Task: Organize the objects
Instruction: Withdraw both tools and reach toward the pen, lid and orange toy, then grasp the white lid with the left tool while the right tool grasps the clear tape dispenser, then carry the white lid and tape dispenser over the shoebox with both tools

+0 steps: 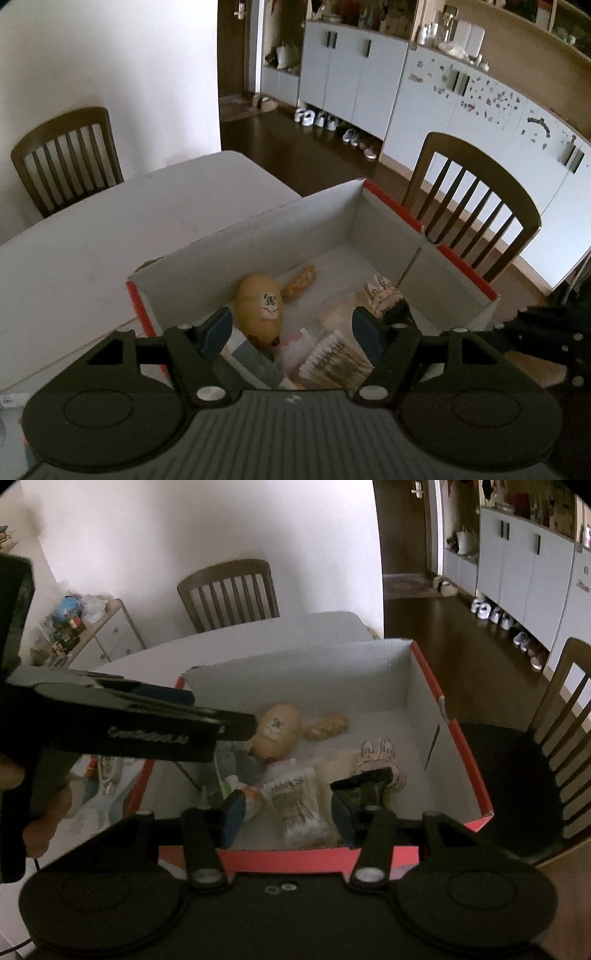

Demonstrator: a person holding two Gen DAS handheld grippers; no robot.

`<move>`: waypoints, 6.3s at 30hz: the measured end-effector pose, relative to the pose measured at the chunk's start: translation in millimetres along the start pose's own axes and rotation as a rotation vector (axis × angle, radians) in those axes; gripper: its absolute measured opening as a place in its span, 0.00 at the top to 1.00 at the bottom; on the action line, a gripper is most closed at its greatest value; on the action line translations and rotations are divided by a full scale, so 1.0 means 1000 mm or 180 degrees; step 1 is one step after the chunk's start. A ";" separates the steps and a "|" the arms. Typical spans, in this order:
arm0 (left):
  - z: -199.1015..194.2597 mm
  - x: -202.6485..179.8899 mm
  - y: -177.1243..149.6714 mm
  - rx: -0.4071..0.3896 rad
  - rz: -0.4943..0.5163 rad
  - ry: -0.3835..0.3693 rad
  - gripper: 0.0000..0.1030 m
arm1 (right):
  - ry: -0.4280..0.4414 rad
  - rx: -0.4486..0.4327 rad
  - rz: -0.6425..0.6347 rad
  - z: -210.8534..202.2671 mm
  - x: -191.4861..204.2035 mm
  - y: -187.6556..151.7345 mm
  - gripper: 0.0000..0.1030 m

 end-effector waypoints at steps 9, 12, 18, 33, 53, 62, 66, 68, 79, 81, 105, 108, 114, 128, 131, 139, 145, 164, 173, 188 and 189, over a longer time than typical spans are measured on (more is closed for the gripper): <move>-0.045 0.005 -0.019 -0.0167 -0.0017 0.0022 0.28 | 0.0059 -0.0139 -0.0060 -0.017 0.023 -0.007 0.44; -0.058 0.010 -0.027 -0.0238 -0.0047 0.0026 0.24 | 0.0043 -0.0190 -0.0085 -0.022 0.033 -0.011 0.41; -0.079 0.026 -0.048 -0.0315 -0.0126 0.0033 0.24 | -0.0002 -0.0257 -0.0149 -0.028 0.055 -0.024 0.29; -0.124 0.092 -0.108 -0.0366 -0.0259 -0.0025 0.16 | 0.0022 -0.0344 -0.0043 -0.022 0.131 -0.050 0.06; -0.141 0.214 -0.206 -0.0279 -0.0593 0.0307 0.00 | 0.0069 -0.0090 -0.0366 0.046 0.246 -0.070 0.05; -0.118 0.271 -0.257 -0.0078 -0.0765 0.0572 0.00 | 0.0015 0.0107 -0.0603 0.098 0.269 -0.072 0.06; -0.103 0.290 -0.270 -0.0006 -0.0792 0.0624 0.00 | -0.0039 0.0191 -0.0716 0.121 0.275 -0.075 0.07; -0.094 0.299 -0.275 0.0044 -0.0810 0.0645 0.00 | -0.0053 0.0252 -0.0741 0.133 0.276 -0.077 0.09; -0.048 0.323 -0.288 0.0177 -0.0882 0.0748 0.00 | -0.0173 0.0430 -0.0804 0.185 0.270 -0.076 0.13; -0.043 0.325 -0.287 0.0185 -0.0883 0.0749 0.00 | -0.0200 0.0443 -0.0819 0.192 0.269 -0.076 0.14; -0.032 0.313 -0.283 0.0096 -0.0528 0.0821 0.30 | -0.0182 0.0458 -0.0972 0.220 0.283 -0.078 0.45; -0.033 0.310 -0.279 0.0098 -0.0471 0.0791 0.50 | -0.0150 0.0446 -0.1029 0.219 0.288 -0.081 0.57; -0.037 0.304 -0.278 0.0140 -0.0479 0.0760 0.63 | -0.0185 0.0441 -0.0999 0.215 0.288 -0.084 0.58; -0.069 0.264 -0.287 0.0182 -0.0698 0.0631 0.63 | -0.0059 0.0323 -0.0533 0.157 0.267 -0.091 0.59; -0.080 0.250 -0.284 0.0144 -0.0722 0.0572 0.63 | 0.0002 0.0274 -0.0475 0.140 0.265 -0.093 0.59; -0.110 0.205 -0.262 0.0003 -0.0657 0.0427 0.63 | 0.0074 0.0141 -0.0433 0.092 0.253 -0.094 0.59; -0.129 0.172 -0.238 -0.0107 -0.0627 0.0332 0.63 | 0.0090 -0.0006 -0.0402 0.053 0.239 -0.089 0.59; -0.141 0.077 -0.151 -0.0378 -0.0314 0.0172 0.63 | 0.0128 -0.0401 -0.0207 -0.027 0.157 -0.062 0.59; -0.114 0.033 -0.108 -0.0410 -0.0152 0.0093 0.63 | 0.0002 -0.0505 -0.0086 -0.040 0.097 -0.042 0.59; -0.047 -0.019 -0.052 -0.0299 0.0131 -0.0041 0.63 | -0.0300 -0.0548 -0.0146 -0.025 0.018 -0.008 0.59; -0.042 -0.021 -0.049 -0.0287 0.0158 -0.0053 0.63 | -0.0310 -0.0539 -0.0158 -0.022 0.014 -0.006 0.59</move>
Point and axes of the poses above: each gripper's, at about its wrist camera, not at the fingertips, and z roughly the way its jaws point, x to its left, y to its top, the point moved 7 cm from there along z, roughly the way its jaws point, and after that the axes turned 14 degrees about z, right-handed, at the moved point
